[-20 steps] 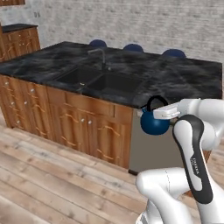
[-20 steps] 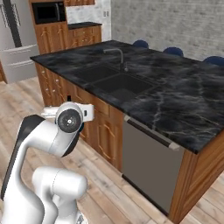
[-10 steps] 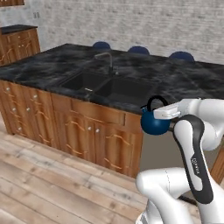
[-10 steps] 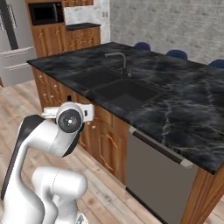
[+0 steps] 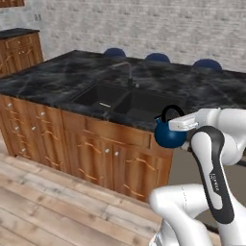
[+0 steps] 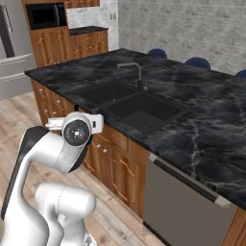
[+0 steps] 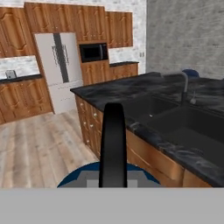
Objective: Open the cabinet, pick the kettle from the cabinet, and place it in the sink.
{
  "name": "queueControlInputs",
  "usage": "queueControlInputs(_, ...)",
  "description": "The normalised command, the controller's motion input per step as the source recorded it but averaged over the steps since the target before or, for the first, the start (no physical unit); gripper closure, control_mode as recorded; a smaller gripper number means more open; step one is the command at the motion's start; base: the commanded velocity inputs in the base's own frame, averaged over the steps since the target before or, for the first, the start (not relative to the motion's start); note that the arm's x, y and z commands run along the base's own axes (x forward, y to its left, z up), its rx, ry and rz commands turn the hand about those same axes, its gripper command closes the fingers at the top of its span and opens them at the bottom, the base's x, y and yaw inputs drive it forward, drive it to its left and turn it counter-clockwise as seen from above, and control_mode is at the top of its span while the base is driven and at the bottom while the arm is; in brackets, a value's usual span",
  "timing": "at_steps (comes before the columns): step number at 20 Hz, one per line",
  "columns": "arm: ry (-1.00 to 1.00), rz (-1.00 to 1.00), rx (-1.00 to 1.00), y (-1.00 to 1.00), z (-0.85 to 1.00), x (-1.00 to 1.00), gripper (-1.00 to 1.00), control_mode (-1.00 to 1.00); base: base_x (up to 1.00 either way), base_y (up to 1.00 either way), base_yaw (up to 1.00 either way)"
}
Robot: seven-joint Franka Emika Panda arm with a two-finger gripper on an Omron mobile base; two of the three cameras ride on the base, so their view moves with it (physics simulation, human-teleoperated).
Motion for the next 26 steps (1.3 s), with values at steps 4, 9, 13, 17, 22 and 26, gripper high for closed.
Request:
queueControlInputs(4, 0.00, 0.00, 0.00, 0.00, 0.00, 0.00, 1.00, 1.00, 0.60, 0.29, -0.12)
queueControlInputs(9, 0.00, 0.00, 0.00, 0.00, 0.00, 0.00, 1.00, 1.00, 0.53, 0.33, -0.17)
queueControlInputs(13, 0.00, 0.00, 0.00, 0.00, 0.00, 0.00, 1.00, 1.00, 0.50, 0.36, -0.17)
queueControlInputs(17, 0.00, 0.00, 0.00, 0.00, 0.00, 0.00, 1.00, 1.00, 0.49, 0.37, -0.18)
queueControlInputs(22, 0.00, 0.00, 0.00, 0.00, 0.00, 0.00, 1.00, 1.00, 0.48, 0.36, -0.21)
queueControlInputs(26, 0.00, 0.00, 0.00, 0.00, 0.00, 0.00, 1.00, 1.00, 0.46, 0.36, -0.27)
